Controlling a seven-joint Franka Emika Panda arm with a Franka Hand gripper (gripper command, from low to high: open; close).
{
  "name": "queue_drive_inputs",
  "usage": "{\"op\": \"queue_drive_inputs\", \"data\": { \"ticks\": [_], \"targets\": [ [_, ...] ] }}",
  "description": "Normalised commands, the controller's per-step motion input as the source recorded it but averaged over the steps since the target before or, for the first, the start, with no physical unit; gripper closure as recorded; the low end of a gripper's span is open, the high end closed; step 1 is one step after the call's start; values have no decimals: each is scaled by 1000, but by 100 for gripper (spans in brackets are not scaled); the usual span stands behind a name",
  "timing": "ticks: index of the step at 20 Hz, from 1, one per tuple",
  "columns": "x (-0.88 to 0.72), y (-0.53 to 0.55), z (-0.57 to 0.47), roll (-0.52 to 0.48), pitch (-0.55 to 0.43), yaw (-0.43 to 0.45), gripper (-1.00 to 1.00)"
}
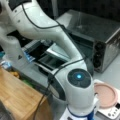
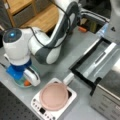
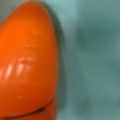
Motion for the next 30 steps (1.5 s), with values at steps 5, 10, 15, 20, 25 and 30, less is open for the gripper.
{"op": "queue_drive_inputs", "data": {
  "ticks": [5,10,15,20,25,30],
  "targets": [
    [307,17,-277,67,111,72,100],
    [279,-26,-76,92,126,86,100],
    [235,-88,-67,102,112,86,100],
    [209,-124,-38,107,112,84,100],
    [161,-142,98,113,126,100,100],
    [141,-159,313,112,149,92,100]
  ]
}}
